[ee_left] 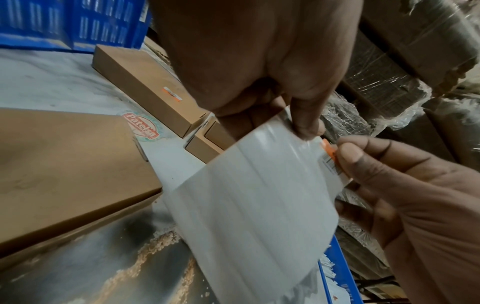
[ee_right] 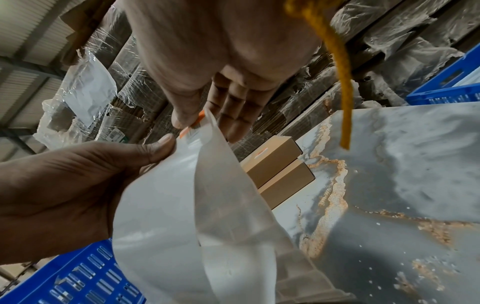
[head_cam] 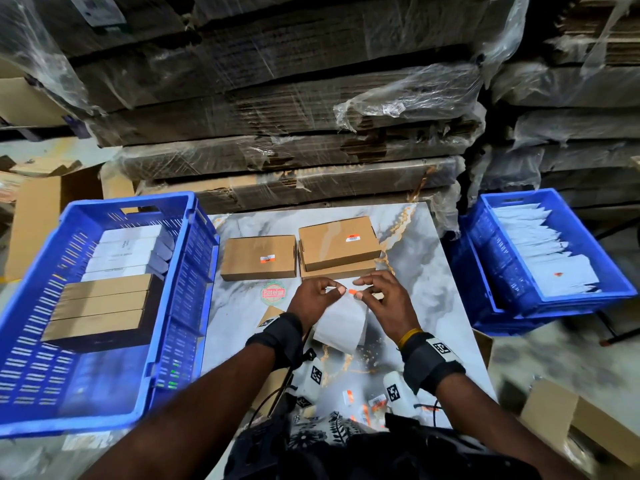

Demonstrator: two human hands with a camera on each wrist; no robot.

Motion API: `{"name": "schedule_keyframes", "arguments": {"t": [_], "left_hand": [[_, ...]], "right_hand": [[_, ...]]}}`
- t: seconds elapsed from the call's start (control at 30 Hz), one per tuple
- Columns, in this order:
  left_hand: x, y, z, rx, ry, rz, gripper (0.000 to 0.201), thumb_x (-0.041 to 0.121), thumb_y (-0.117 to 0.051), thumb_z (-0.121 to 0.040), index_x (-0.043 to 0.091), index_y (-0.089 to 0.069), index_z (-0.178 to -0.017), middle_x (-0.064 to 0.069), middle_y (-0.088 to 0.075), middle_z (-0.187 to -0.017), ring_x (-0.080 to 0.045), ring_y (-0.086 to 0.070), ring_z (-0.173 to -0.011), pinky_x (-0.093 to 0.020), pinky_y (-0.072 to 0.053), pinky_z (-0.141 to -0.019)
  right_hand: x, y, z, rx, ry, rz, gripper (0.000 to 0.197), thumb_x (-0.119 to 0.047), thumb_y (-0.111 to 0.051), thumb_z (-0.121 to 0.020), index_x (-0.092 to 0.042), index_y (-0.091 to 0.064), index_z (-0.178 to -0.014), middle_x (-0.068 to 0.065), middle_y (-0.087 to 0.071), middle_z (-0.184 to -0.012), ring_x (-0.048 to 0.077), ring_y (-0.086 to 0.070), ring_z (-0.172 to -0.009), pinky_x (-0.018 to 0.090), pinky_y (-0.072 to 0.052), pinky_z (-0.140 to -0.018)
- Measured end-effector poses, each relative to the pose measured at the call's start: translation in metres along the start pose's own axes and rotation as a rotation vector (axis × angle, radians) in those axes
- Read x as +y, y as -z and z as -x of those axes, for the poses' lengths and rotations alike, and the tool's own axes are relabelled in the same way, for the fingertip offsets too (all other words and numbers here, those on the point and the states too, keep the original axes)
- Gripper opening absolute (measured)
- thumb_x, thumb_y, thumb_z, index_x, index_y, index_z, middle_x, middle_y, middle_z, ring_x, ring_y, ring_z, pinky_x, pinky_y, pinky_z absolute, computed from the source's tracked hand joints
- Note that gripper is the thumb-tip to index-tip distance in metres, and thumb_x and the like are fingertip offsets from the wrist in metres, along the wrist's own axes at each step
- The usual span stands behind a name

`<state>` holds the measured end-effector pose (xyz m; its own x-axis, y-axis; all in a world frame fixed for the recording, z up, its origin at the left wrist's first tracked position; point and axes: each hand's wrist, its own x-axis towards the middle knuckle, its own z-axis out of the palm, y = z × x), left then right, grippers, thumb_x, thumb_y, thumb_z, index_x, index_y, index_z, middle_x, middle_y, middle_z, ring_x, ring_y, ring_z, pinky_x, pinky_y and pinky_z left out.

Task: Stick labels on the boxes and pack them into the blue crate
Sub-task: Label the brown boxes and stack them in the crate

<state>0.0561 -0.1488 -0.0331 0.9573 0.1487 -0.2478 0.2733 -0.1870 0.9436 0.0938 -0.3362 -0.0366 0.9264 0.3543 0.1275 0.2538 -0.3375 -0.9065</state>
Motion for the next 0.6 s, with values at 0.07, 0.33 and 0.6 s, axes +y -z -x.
{"name": "schedule_keyframes", "arguments": {"t": [0.07,0.33,0.6], "left_hand": [[-0.002,-0.001,-0.001,-0.006,0.002,-0.030,0.009,0.029,-0.070,-0.089,0.024,-0.073,-0.082,0.010,-0.071,-0.078,-0.007,-0.063,-0.073,-0.027,-0.045,-0.068],[-0.002,-0.011,-0.005,-0.041,-0.012,-0.108,0.008,0.034,-0.070,-0.087,0.030,-0.072,-0.081,0.011,-0.068,-0.077,-0.007,-0.056,-0.072,-0.026,-0.044,-0.070],[0.002,-0.015,-0.010,-0.036,-0.011,-0.166,0.008,0.026,-0.067,-0.091,0.020,-0.072,-0.095,0.009,-0.070,-0.100,-0.010,-0.060,-0.093,-0.024,-0.043,-0.086]], "right_hand": [[0.003,0.000,0.001,-0.029,-0.028,0.028,0.025,-0.015,-0.074,-0.085,-0.029,-0.072,-0.106,-0.006,-0.059,-0.107,0.006,-0.062,-0.086,0.024,-0.054,-0.079],[0.009,0.000,-0.002,-0.021,-0.015,0.080,0.006,-0.016,-0.075,-0.083,-0.019,-0.075,-0.088,-0.006,-0.060,-0.099,0.007,-0.061,-0.088,0.027,-0.054,-0.079],[0.013,0.001,0.000,-0.015,-0.026,0.071,0.009,-0.013,-0.071,-0.084,-0.022,-0.071,-0.083,-0.007,-0.056,-0.103,0.005,-0.057,-0.102,0.035,-0.051,-0.086]]}}
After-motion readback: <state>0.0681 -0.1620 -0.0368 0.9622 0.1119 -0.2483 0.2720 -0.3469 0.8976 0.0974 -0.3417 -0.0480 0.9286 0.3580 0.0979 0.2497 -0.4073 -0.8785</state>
